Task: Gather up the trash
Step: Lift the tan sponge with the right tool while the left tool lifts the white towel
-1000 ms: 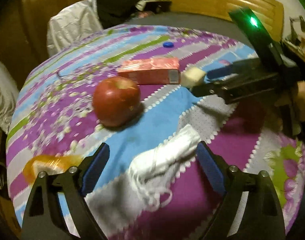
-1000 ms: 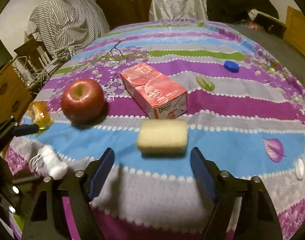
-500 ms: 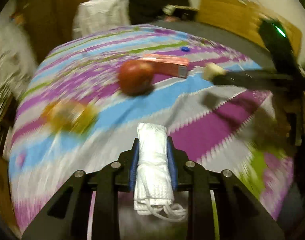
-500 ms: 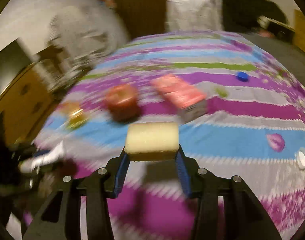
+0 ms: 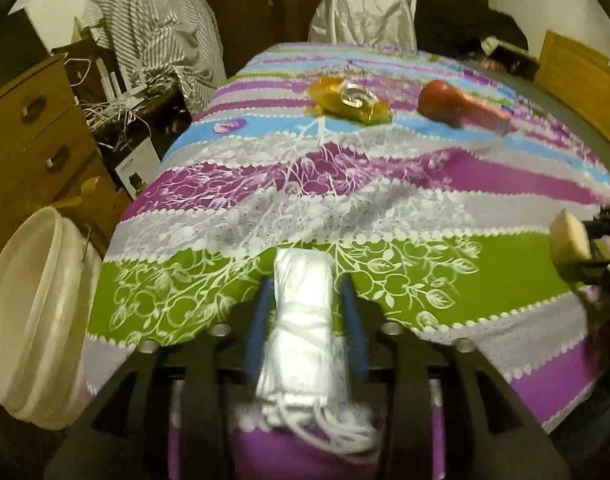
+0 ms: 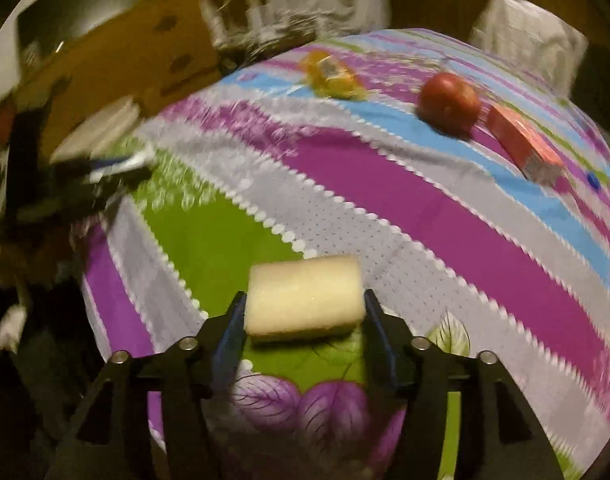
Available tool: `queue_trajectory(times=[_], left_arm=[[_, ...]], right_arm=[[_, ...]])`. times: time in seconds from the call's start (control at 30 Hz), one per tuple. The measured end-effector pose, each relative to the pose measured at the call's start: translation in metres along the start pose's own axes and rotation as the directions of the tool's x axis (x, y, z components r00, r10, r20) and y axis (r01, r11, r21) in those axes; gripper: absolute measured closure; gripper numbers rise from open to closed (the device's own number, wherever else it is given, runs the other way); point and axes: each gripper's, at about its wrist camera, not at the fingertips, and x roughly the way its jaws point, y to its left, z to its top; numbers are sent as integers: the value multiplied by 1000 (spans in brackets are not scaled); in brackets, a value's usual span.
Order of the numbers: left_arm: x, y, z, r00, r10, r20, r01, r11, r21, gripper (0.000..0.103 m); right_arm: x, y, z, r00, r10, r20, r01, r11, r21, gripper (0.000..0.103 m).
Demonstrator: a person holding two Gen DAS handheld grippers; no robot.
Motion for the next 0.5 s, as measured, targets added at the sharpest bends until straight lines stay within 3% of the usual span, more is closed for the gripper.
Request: queue_trajectory(times=[0.03,0.13,0.2,0.3,0.43,0.5], left_arm=[[-11,4,0,999,-24,34,25,999,-23,30],[-40,15,-3,989,-7,147,14,999,-44,21],[-48,20,-9,984,-11,176,21,998,-52,20],[-45,21,-21,986,-2,166,18,996,-91,20],[-40,13,-32,985,-10,174,29,994,-109,22],[-35,1,-34,984,28,178,-17,998,-63,23]], right_arm=[[-7,0,-4,1000,-15,24,14,999,29,24],[-25,-3,-23,993,-68,94,54,988,144,23],[-32,-4,-34,988,-88,127,51,962,268,23],[-37,4,-45,976,-78,204,-22,893,450,26],[-25,32,-38,953,-158,259,-5,844,536,32],[-12,41,-30,944,-202,261,21,825,564,38]])
